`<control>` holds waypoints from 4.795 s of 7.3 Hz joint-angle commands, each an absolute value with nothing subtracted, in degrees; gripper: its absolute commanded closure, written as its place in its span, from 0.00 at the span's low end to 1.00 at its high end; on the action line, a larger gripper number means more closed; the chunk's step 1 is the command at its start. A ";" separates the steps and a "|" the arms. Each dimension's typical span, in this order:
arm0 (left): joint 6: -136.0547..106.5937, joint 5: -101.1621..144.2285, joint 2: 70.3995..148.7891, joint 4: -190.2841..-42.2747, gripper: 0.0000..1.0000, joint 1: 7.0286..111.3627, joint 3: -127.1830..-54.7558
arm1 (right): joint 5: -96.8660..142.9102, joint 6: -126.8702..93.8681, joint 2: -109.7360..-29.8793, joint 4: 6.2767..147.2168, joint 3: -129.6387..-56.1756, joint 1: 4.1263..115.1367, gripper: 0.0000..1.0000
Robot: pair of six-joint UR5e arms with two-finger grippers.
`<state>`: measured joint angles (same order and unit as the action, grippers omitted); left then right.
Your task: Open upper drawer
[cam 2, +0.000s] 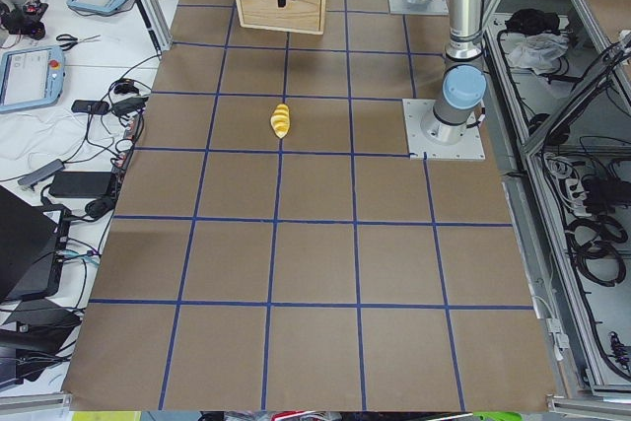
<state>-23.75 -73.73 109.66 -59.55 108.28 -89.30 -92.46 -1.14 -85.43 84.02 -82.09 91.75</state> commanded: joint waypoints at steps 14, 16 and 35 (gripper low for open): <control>-8.26 -79.19 106.35 -67.58 0.00 98.80 -89.65 | -92.46 -1.05 -85.43 84.02 -82.09 91.76 0.00; -7.30 -79.19 105.65 -68.81 0.00 98.09 -89.65 | -92.46 -1.14 -85.43 84.02 -82.09 91.76 0.00; -0.62 -90.88 89.56 -87.71 0.00 91.06 -88.51 | -92.46 -1.14 -85.43 84.02 -82.09 91.76 0.00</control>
<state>-0.54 -90.94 89.77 -87.78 91.18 -88.65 -92.46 -1.14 -85.43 84.02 -82.11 91.75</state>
